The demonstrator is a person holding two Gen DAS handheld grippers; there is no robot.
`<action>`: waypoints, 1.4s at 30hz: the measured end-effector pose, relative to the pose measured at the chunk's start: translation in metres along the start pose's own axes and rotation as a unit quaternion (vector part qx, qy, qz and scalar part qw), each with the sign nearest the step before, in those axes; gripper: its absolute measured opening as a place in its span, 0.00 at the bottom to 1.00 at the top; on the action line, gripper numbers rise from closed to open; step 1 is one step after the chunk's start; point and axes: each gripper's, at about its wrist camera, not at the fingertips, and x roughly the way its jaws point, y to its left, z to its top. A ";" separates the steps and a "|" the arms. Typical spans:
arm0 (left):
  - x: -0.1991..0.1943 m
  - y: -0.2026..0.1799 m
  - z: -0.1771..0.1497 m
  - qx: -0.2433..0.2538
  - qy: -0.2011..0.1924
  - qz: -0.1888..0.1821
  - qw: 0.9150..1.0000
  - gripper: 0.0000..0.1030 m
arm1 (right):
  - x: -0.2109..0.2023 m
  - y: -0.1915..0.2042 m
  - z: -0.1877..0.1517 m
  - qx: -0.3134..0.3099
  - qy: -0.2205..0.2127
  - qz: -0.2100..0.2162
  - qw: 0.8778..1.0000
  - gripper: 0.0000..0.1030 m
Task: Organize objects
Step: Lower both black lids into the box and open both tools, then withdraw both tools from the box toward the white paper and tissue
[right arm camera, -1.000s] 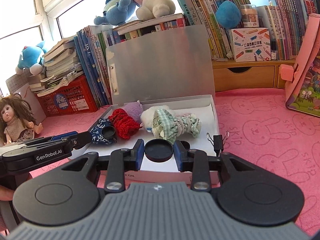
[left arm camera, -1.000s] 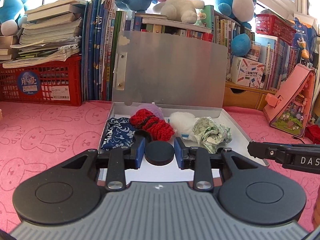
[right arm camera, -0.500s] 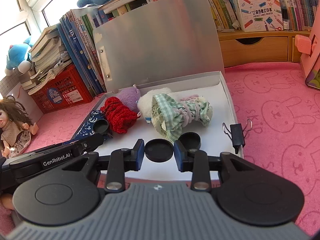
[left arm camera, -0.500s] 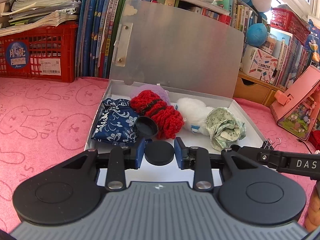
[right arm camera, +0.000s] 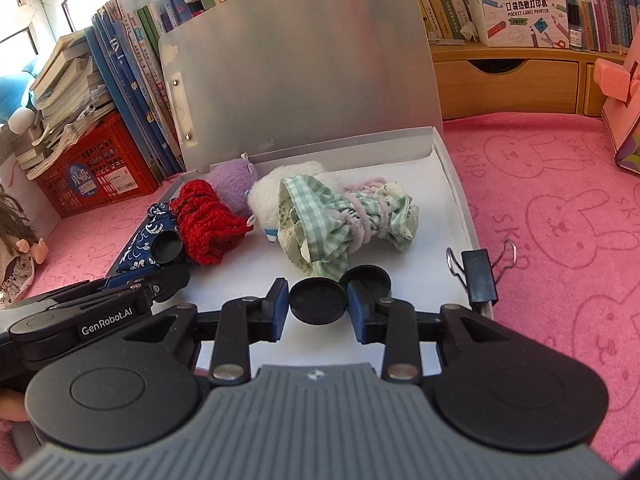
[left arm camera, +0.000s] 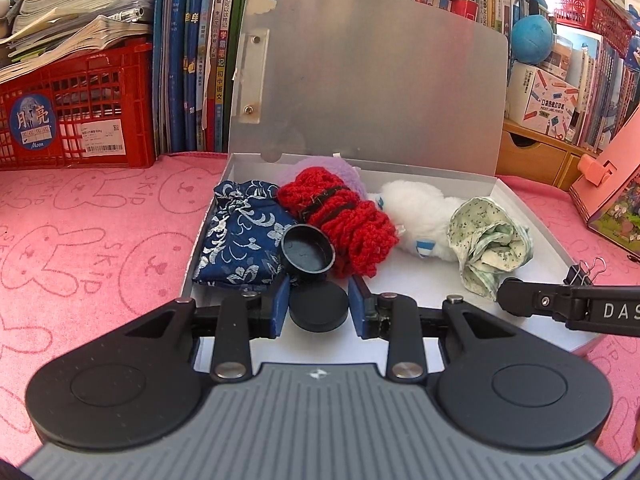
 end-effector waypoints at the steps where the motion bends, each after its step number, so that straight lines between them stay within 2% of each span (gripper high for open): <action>1: 0.002 0.000 0.000 0.002 0.001 0.003 1.000 0.36 | 0.001 -0.002 0.001 0.004 0.000 -0.002 1.000 0.37; 11: 0.013 -0.001 0.000 0.008 0.003 0.031 0.999 0.36 | 0.001 -0.017 0.004 0.017 -0.006 -0.020 1.000 0.37; 18: 0.013 -0.003 0.000 0.018 0.001 0.040 0.999 0.37 | -0.001 -0.014 0.004 0.003 -0.010 -0.032 0.999 0.37; 19: 0.012 -0.004 0.000 0.018 0.001 0.040 0.999 0.38 | -0.002 -0.014 0.004 0.001 -0.012 -0.033 0.999 0.40; 20: 0.011 -0.004 0.000 0.019 0.002 0.040 0.999 0.39 | -0.003 -0.014 0.004 0.000 -0.013 -0.033 0.999 0.50; 21: 0.011 -0.005 0.000 0.020 0.001 0.038 0.999 0.43 | -0.004 -0.014 0.004 0.001 -0.014 -0.030 0.999 0.55; 23: 0.007 -0.008 0.000 0.027 -0.001 0.040 0.999 0.54 | -0.007 -0.014 0.005 0.003 -0.016 -0.026 1.000 0.57; 24: 0.005 -0.010 0.000 0.031 -0.003 0.046 0.998 0.64 | -0.009 -0.014 0.005 0.003 -0.018 -0.026 0.999 0.58; 25: 0.003 -0.011 0.000 0.037 -0.005 0.049 0.998 0.67 | -0.011 -0.014 0.005 0.003 -0.019 -0.026 0.999 0.58; 34: -0.029 -0.017 -0.001 0.038 -0.012 0.039 0.998 0.77 | -0.043 -0.008 -0.003 -0.022 -0.040 -0.019 0.999 0.62; 37: -0.044 -0.021 -0.003 0.041 -0.016 0.029 0.999 0.83 | -0.057 -0.005 -0.010 -0.033 -0.049 -0.012 0.998 0.65; 42: -0.069 -0.031 -0.012 0.054 -0.015 0.001 0.998 0.85 | -0.082 0.001 -0.025 -0.056 -0.057 0.001 0.997 0.68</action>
